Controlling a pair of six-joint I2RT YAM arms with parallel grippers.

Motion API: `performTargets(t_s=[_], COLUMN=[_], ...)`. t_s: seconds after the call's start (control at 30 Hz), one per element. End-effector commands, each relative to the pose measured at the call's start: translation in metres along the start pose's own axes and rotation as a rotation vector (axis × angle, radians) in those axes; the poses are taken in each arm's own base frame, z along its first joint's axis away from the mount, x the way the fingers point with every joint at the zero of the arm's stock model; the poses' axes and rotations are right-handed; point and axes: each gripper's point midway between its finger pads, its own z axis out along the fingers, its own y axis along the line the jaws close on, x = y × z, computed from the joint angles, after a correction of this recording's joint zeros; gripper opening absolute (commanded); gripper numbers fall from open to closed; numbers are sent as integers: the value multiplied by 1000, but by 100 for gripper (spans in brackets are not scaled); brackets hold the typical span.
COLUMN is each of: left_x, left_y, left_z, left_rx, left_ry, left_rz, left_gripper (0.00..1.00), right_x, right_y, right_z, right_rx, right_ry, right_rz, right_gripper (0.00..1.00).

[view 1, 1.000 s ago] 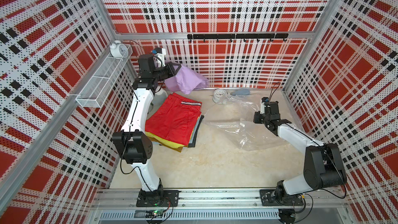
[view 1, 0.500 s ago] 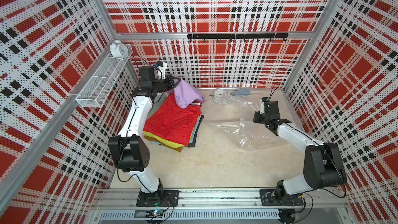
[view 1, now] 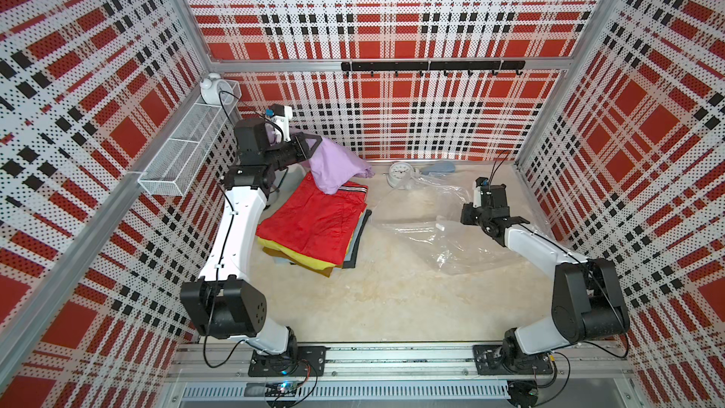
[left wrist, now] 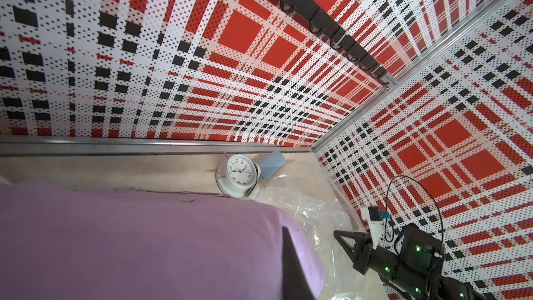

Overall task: Take the trousers out of the vacuum bag
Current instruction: Place the trousers at the center of the board.

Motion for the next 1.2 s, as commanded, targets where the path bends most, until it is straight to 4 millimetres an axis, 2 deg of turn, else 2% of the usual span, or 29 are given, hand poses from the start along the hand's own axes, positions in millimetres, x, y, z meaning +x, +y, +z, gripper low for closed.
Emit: performTargets(t_s=[0.0, 0.23, 0.43, 0.5, 0.67, 0.87, 1.03, 1.17], left_x=[-21, 1, 17, 29, 76, 122, 152, 167], left_y=[-25, -21, -27, -19, 13, 39, 58, 69], left_z=[-27, -47, -76, -81, -87, -94, -101, -109], left_rx=[17, -43, -91, -120, -208, -268, -323, -357], left_ry=[-102, -114, -156, -160, -114, -71, -37, -16], left_rz=[92, 61, 33, 2, -91, -206, -275, -305], left_gripper=[0, 0, 0, 0, 0, 0, 0, 4], right_x=[-8, -8, -8, -9, -10, -10, -9, -11], right_y=[-2, 1, 1, 2, 4, 3, 5, 5], right_z=[-1, 1, 1, 1, 1, 0, 1, 1], right_rx=[-1, -18, -18, -21, -32, -31, -36, -36], right_ry=[-17, -18, -17, -20, -21, -22, -21, -22], right_rz=[12, 20, 20, 21, 27, 25, 24, 21], right_gripper=[0, 0, 0, 0, 0, 0, 0, 0])
